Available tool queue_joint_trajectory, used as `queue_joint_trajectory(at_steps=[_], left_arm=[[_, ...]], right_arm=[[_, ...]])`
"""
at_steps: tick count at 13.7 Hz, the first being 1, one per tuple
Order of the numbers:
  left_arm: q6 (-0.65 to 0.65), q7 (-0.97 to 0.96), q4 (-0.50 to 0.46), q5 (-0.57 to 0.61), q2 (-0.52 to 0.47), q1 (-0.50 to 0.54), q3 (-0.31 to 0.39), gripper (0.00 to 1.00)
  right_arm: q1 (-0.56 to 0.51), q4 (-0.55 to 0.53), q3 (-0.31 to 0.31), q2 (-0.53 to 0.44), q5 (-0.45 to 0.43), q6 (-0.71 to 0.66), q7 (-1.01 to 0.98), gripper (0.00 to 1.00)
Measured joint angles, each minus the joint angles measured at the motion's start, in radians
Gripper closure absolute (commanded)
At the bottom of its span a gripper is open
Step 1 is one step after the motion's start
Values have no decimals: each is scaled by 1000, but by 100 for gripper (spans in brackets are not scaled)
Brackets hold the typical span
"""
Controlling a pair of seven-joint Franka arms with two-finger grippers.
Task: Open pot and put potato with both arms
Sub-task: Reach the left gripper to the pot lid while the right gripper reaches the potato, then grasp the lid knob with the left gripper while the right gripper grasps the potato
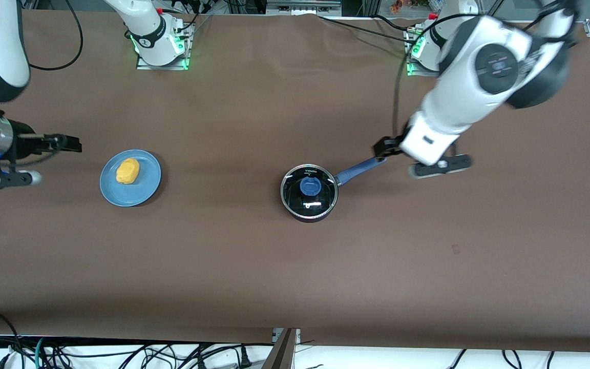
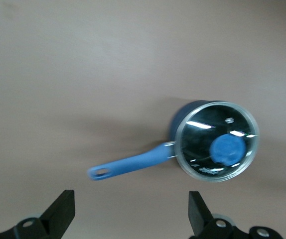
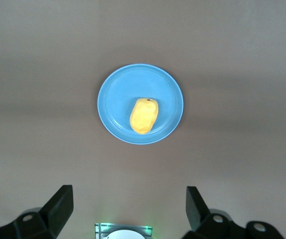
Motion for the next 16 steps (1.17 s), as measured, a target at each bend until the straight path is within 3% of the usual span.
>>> queue_joint_trajectory(at_steps=[4,8,12,16], left_arm=[[164,-150,2,64,150,-147,-3,0],[208,-340,89,165,272,-269,-2,0],[208,-361,198,178,380,-292,5,0],[229,-363,243,245,452,-292,9,0]], right_arm=[[-1,-17,0,112,1,106,1,0],[-1,-152,-1,194,1,368,16,0],[-1,-247,-1,202,1,466,118,0],[-1,-382,-1,198,1,619,140,0]])
